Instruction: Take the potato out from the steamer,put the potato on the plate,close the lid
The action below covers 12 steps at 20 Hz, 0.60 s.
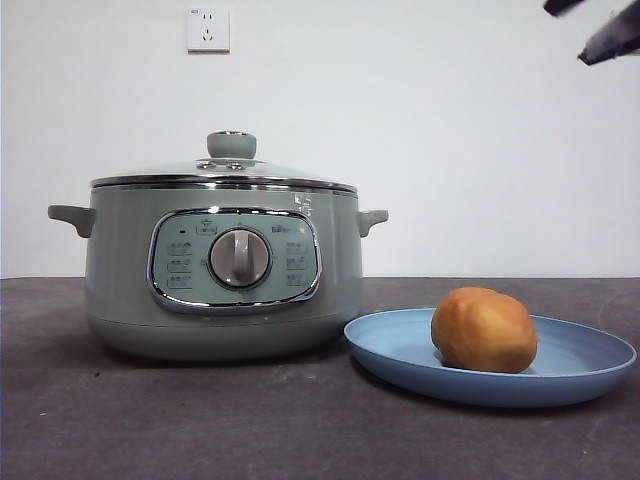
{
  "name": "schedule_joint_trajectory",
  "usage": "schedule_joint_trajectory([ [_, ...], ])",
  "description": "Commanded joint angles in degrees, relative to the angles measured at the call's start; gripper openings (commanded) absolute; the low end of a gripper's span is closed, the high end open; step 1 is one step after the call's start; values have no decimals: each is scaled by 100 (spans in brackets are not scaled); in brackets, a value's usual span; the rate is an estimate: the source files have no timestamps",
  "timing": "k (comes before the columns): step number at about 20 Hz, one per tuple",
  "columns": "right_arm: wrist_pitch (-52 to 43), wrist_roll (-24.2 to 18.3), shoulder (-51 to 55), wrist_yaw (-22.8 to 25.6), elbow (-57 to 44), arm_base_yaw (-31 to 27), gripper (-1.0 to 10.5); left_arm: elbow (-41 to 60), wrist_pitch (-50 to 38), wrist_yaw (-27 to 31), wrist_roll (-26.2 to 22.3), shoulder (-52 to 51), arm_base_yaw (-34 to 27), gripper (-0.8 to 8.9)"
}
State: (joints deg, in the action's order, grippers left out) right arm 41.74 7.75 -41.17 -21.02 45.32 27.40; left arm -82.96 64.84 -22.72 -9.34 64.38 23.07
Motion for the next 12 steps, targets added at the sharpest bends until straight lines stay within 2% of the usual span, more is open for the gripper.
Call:
schedule_joint_trajectory([
  [1, 11, 35, 9, 9, 11, 4, 0, -9, 15, -13, 33, 2, 13, -4],
  [12, 17, 28, 9, 37, 11, 4, 0, -9, 192, 15, 33, 2, 11, -4],
])
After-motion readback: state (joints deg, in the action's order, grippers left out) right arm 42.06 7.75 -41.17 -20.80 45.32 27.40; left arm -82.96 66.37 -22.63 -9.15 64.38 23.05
